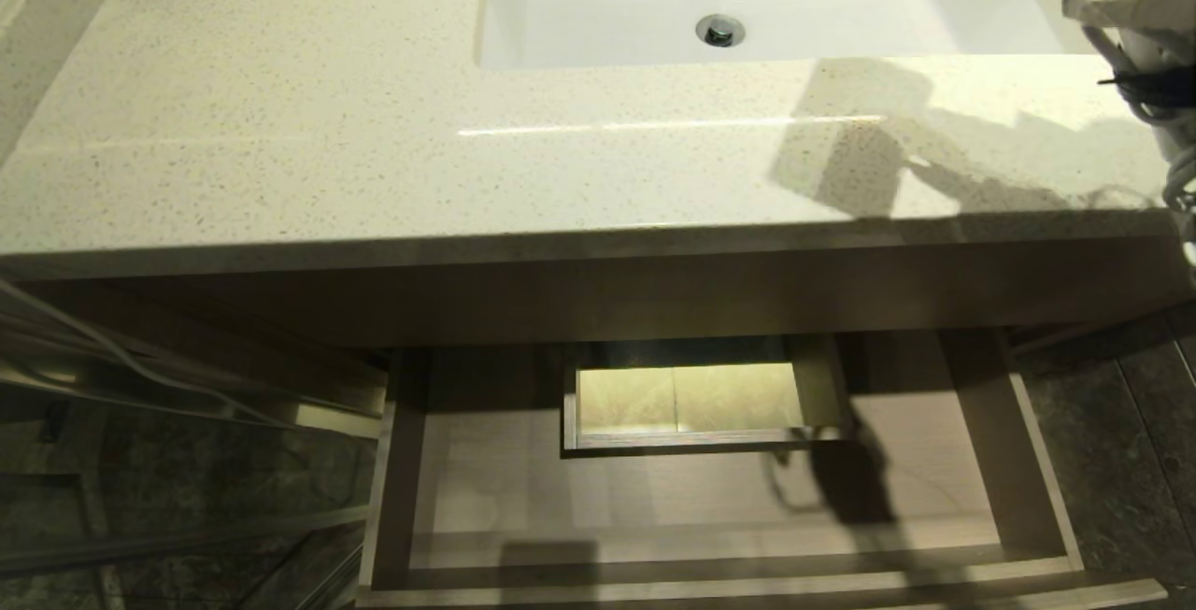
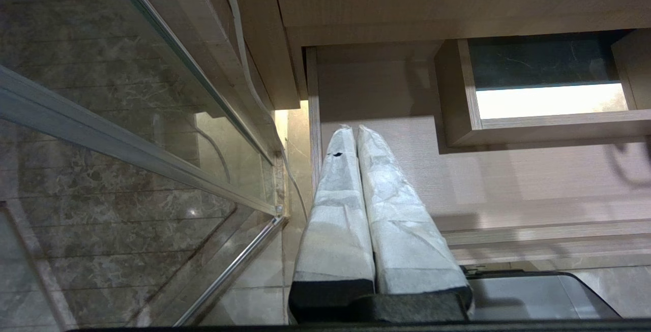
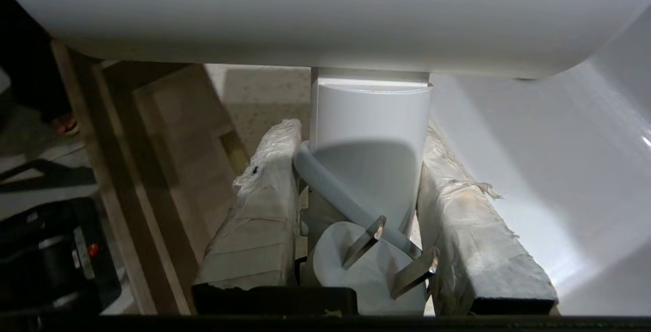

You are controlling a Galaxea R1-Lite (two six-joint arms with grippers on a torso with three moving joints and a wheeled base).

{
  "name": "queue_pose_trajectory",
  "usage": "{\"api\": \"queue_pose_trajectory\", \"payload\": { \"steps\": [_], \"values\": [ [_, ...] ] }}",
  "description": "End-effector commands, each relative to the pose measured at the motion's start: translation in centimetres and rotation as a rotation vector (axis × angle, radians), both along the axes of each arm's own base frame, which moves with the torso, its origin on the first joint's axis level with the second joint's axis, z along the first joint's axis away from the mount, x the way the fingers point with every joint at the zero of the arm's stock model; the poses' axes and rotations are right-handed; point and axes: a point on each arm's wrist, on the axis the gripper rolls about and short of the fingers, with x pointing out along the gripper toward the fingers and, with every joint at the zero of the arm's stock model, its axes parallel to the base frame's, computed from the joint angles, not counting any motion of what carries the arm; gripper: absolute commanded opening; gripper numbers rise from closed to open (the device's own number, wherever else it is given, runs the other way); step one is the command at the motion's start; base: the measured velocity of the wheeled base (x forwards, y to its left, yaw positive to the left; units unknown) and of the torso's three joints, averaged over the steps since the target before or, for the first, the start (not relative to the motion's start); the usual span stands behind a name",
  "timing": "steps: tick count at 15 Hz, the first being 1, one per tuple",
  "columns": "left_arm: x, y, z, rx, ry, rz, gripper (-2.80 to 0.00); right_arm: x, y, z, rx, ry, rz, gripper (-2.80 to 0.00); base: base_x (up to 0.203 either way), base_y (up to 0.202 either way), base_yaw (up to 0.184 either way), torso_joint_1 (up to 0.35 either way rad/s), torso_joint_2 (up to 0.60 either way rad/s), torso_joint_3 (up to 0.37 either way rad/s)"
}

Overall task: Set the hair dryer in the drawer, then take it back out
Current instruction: Place it on the countertop

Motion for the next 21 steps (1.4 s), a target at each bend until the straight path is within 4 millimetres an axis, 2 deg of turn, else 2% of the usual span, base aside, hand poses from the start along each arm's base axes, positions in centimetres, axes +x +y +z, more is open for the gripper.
{"api": "queue_pose_trajectory", "payload": {
  "steps": [1, 7, 14, 21],
  "values": [
    [0.0, 0.0, 0.0, 0.0, 0.001, 0.001, -2.8, 0.1, 0.0, -1.1, -0.141, -0.04, 0.088, -2.8, 0.0, 0.0, 0.0, 0.0, 0.0, 0.0],
    [0.0, 0.0, 0.0, 0.0, 0.0, 0.0, -2.8, 1.2, 0.0, -1.9, -0.273, -0.121, 0.128, -2.8, 0.0, 0.0, 0.0, 0.0, 0.0, 0.0],
    [0.0, 0.0, 0.0, 0.0, 0.0, 0.0, -2.8, 2.7, 0.4, -2.3, -0.317, -0.158, 0.153, -2.8, 0.0, 0.0, 0.0, 0.0, 0.0, 0.0],
    [0.0, 0.0, 0.0, 0.0, 0.0, 0.0, -2.8, 5.1, 1.1, -2.8, -0.32, -0.179, 0.165, -2.8, 0.0, 0.0, 0.0, 0.0, 0.0, 0.0]
  ]
}}
